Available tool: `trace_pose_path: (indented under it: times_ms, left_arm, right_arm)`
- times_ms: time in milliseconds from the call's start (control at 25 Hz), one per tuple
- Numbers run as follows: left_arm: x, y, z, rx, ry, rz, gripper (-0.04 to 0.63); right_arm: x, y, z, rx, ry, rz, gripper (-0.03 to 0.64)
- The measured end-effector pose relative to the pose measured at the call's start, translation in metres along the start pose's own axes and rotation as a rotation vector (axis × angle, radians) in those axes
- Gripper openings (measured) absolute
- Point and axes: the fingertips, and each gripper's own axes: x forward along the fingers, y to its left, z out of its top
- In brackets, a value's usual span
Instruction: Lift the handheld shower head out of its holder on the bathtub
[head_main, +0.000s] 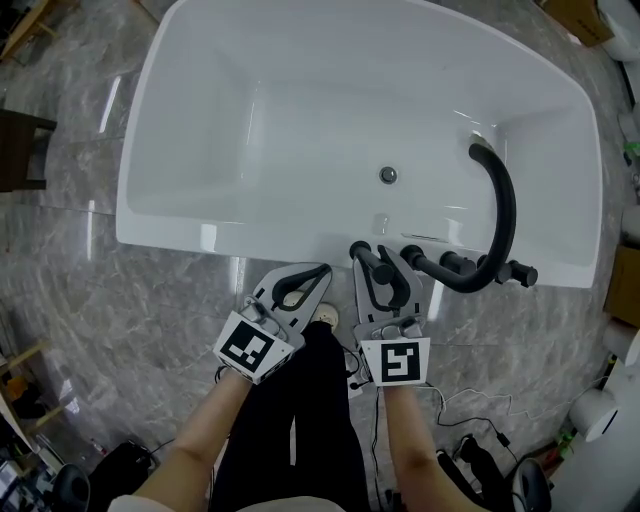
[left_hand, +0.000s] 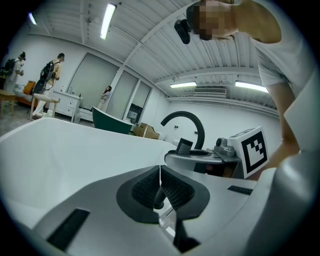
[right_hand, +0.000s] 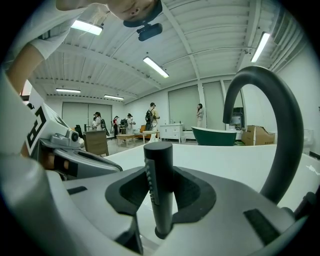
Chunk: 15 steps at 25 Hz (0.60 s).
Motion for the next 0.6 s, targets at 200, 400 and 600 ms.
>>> trace_pose_path:
  times_ms: [200,400,600]
  left_arm:
    - [-0.002,-0.004,0.011,0.019,-0.011,-0.012,0.012]
    - [-0.007,-0.012,0.026,0.022,-0.022,-0.018,0.012]
    - [-0.012,-0.02,0.044,0.044,-0.041,-0.03,0.012]
  right_arm:
    - [-0.001,0.001,0.014,-0.047,-0.003,0.017,0.138]
    - [-0.007,0.005,0.032,-0.063,-0.02,0.035,0.138]
    - [-0.013,0.012,0.046,-0.08,-0.02,0.049,0.137]
